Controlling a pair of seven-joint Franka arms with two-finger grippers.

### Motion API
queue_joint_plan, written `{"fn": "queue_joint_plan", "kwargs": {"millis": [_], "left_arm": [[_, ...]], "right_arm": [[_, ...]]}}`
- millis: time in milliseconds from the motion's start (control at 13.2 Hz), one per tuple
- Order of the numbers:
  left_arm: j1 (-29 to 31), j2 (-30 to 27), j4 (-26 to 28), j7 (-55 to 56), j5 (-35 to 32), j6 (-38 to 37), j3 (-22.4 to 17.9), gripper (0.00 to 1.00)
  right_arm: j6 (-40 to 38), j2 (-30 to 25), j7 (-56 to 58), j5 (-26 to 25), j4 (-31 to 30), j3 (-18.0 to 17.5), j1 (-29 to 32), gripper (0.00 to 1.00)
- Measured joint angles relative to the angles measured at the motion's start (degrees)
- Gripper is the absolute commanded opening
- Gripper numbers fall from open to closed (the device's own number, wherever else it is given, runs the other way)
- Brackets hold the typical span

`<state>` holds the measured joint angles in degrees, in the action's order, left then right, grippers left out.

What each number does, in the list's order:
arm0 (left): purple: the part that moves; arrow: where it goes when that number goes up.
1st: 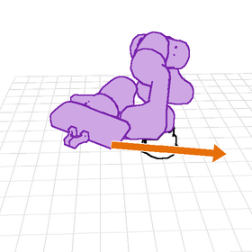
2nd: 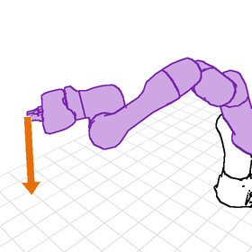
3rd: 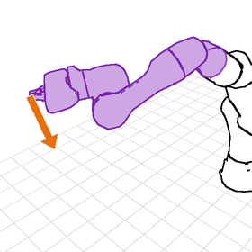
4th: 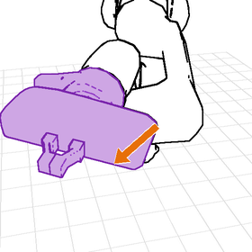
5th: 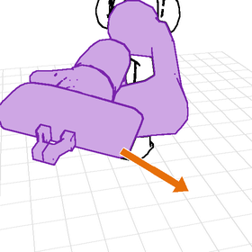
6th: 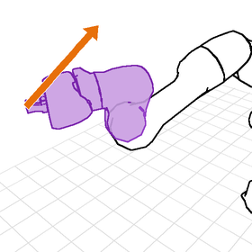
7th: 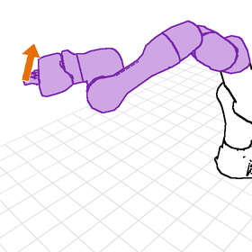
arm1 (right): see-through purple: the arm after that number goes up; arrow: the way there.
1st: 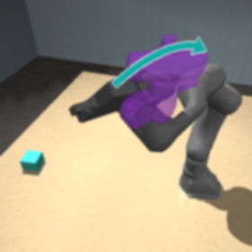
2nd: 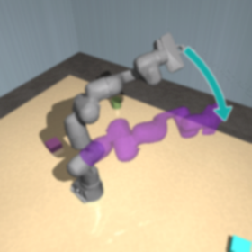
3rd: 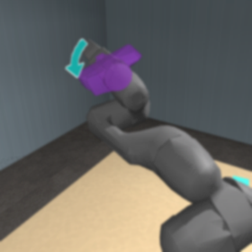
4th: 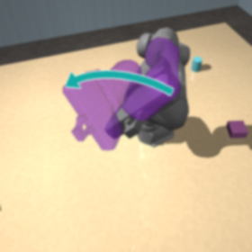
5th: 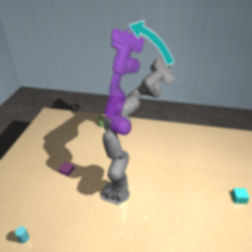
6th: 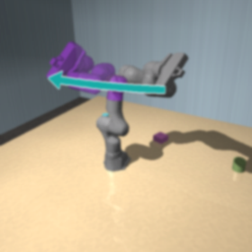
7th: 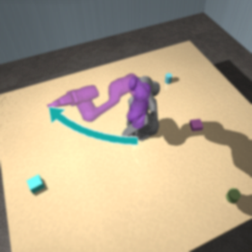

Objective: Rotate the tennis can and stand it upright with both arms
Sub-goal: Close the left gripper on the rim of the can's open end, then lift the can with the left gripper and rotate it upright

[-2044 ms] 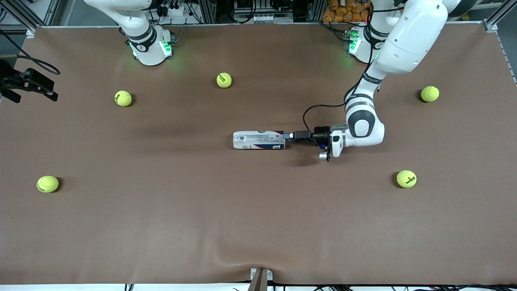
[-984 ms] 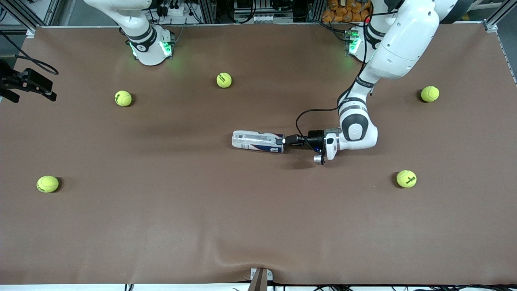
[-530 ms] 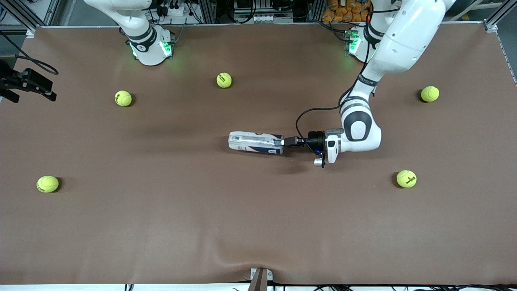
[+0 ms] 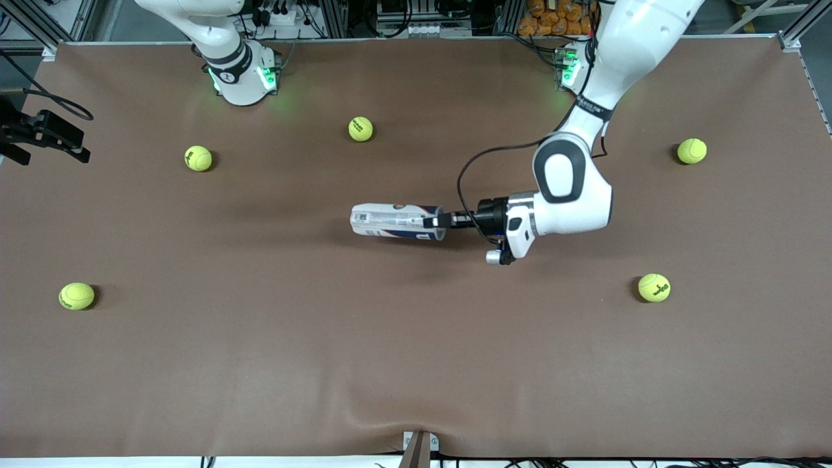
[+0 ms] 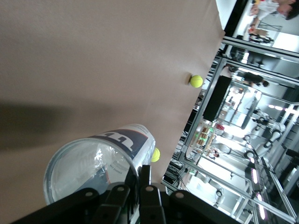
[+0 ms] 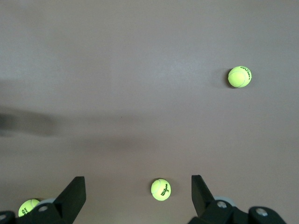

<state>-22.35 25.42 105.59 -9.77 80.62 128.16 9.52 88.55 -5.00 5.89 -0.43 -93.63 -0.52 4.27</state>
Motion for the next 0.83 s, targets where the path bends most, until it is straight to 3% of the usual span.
{"fn": "queue_joint_plan", "kwargs": {"millis": [454,833], "left_arm": [[-3.29,-1.92,-6.49,30.26,-29.69,2.32,0.1,0.0],[-9.68,-2.05,-14.25,59.59,-59.54,1.19,0.39,0.0]], "right_arm": [[0.0,0.0,0.0,0.0,0.0,0.14,0.03,1.0],[0.0,0.0,0.0,0.0,0.0,0.27,0.18,1.0]]}}
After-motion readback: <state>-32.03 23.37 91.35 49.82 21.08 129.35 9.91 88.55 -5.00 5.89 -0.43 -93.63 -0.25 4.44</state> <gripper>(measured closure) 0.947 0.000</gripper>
